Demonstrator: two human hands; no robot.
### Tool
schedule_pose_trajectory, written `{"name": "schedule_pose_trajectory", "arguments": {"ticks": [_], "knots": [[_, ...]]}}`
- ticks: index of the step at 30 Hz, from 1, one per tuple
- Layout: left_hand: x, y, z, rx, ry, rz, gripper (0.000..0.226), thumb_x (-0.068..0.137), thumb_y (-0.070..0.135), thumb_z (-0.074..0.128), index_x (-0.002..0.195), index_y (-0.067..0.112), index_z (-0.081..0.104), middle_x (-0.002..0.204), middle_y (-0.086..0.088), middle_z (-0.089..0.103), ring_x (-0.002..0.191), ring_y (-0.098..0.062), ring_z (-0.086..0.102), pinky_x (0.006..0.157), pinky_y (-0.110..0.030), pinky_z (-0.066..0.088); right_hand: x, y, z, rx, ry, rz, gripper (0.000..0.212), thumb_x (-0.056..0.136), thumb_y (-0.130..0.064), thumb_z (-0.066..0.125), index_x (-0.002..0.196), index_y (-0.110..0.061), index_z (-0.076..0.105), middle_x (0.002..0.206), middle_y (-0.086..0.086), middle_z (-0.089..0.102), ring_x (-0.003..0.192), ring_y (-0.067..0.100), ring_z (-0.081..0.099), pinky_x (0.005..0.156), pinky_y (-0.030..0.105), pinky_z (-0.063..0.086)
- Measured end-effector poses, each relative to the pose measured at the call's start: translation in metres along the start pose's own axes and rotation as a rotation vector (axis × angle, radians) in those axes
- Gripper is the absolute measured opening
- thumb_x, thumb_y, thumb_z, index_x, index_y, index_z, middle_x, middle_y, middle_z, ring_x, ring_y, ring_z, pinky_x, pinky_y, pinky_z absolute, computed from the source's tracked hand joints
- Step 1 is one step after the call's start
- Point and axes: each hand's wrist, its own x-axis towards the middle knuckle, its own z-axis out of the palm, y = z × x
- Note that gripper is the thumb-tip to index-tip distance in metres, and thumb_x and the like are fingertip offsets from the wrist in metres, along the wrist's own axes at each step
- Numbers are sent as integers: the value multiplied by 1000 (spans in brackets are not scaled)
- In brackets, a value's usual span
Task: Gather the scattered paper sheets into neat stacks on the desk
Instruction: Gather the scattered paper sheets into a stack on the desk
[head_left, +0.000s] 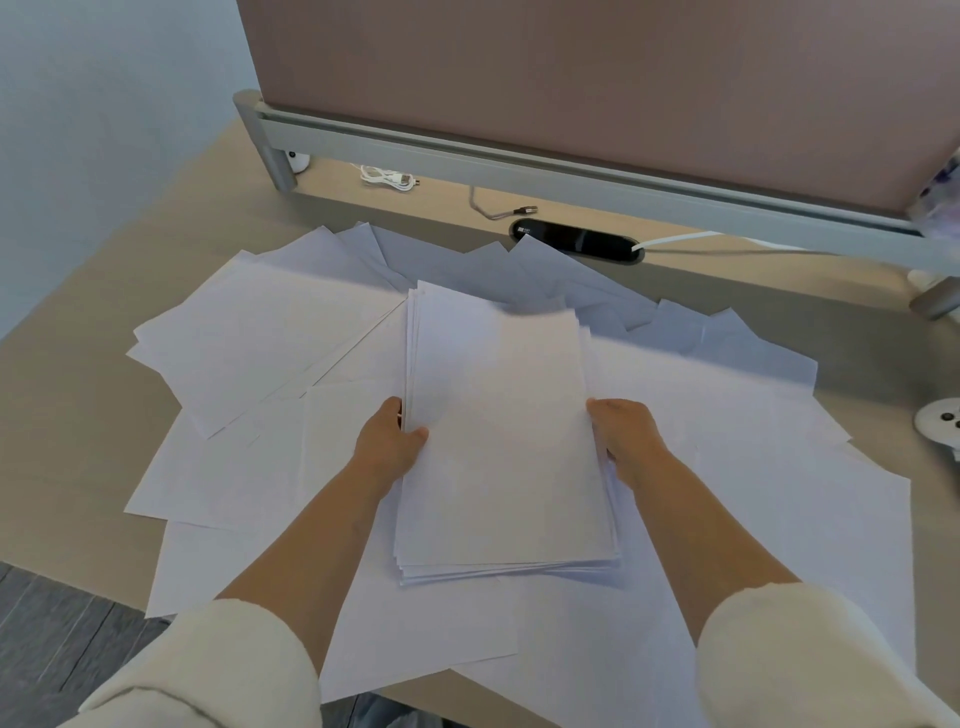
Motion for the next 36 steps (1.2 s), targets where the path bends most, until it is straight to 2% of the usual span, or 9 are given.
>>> {"name": "schedule_pose_trajectory", "arguments": {"ticks": [3, 5, 9, 16, 24, 28, 32, 34, 36], "knots": [[0, -2, 0, -62, -3, 22, 14, 92, 13, 54, 103, 9, 46, 101, -9, 53, 89, -25, 50, 78, -32, 42, 16, 16, -2, 28, -23, -4, 31, 70, -22, 53, 79, 6, 64, 97, 32, 62, 72, 39, 61, 76, 53, 53], [-1, 0, 0, -113, -19, 28, 22, 92, 11, 54, 113, 8, 49, 104, -7, 54, 93, -24, 52, 81, -31, 43, 11, 15, -3, 67, -59, -12, 35, 78, -20, 52, 94, 10, 59, 111, 32, 58, 100, 51, 59, 92, 65, 41], [-3, 5, 5, -177, -74, 28, 37, 93, 10, 52, 130, 10, 45, 118, -9, 58, 104, -27, 57, 90, -34, 47, 0, 7, -3, 149, -109, -36, 15, 97, -16, 46, 102, -11, 59, 110, 13, 64, 104, 33, 61, 99, 49, 46], [-7, 20, 29, 147, 65, -59, 51, 94, 23, 48, 138, 1, 34, 140, -18, 33, 126, -34, 38, 100, -37, 36, 5, 12, -2, 189, -125, -37, 52, 93, -24, 56, 140, -15, 36, 131, 5, 52, 106, 26, 59, 91, 42, 51], [-6, 13, 18, -44, 6, -122, 39, 88, 12, 46, 126, 6, 53, 129, -15, 52, 104, -33, 57, 86, -34, 48, -2, 10, 9, -263, -121, -308, 73, 93, -43, 50, 150, -16, 14, 151, 4, 34, 136, 27, 36, 109, 35, 30], [-10, 9, 7, -97, -9, -74, 33, 90, 6, 43, 116, 20, 58, 89, 1, 56, 87, -23, 50, 63, -25, 40, 1, 14, 9, 152, -182, -107, 56, 93, -35, 54, 141, -12, 35, 136, 7, 51, 116, 28, 55, 95, 42, 48], [-14, 4, -1, -153, 24, -107, 42, 97, 16, 41, 139, 14, 38, 93, 8, 50, 97, -19, 46, 83, -28, 36, -7, 20, 7, 283, -285, -89, 28, 94, -10, 54, 121, -10, 49, 118, 12, 61, 86, 20, 63, 72, 33, 53], [-15, 1, -5, -162, 30, -93, 20, 98, 22, 37, 99, 23, 57, 88, 7, 49, 87, -18, 48, 77, -29, 37, -12, 20, 10, 323, -325, -112, 29, 94, -8, 52, 123, -12, 49, 113, 10, 62, 87, 20, 63, 74, 35, 55], [-18, -1, -14, -190, 30, -63, 26, 100, 33, 33, 96, 21, 56, 95, 3, 52, 91, -19, 47, 81, -27, 36, -18, 17, 11, 348, -375, -136, 28, 95, -7, 50, 121, -14, 51, 104, 6, 66, 85, 21, 65, 70, 33, 59]]}}
